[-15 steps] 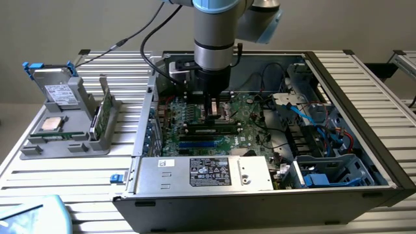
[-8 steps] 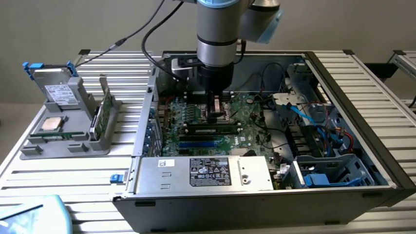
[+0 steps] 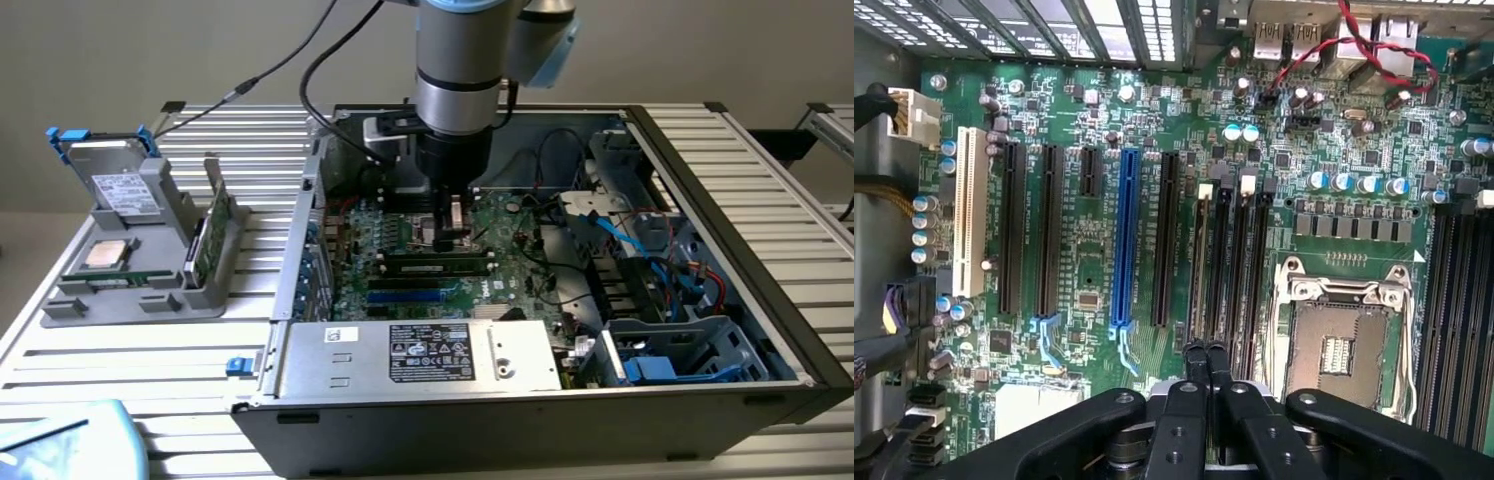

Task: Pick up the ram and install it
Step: 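Press down the ram until it locks into place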

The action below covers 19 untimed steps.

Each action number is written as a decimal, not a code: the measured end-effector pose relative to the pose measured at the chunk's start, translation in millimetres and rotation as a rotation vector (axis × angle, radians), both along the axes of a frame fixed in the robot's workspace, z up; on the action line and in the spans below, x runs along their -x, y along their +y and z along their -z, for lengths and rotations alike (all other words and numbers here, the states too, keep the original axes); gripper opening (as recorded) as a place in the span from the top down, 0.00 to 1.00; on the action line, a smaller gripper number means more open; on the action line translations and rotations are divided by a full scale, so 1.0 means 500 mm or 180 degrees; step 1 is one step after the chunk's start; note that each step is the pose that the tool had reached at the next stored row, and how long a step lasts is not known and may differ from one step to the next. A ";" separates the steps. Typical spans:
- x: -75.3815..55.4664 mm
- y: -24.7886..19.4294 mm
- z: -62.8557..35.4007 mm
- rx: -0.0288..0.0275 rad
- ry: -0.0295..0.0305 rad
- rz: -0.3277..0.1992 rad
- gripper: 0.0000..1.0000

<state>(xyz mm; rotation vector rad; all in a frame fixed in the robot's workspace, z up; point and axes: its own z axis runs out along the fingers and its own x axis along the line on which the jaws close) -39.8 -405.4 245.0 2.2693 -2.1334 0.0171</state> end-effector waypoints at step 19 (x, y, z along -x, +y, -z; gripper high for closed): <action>-0.009 -0.0013 -0.001 0.0000 0.0008 0.0000 0.90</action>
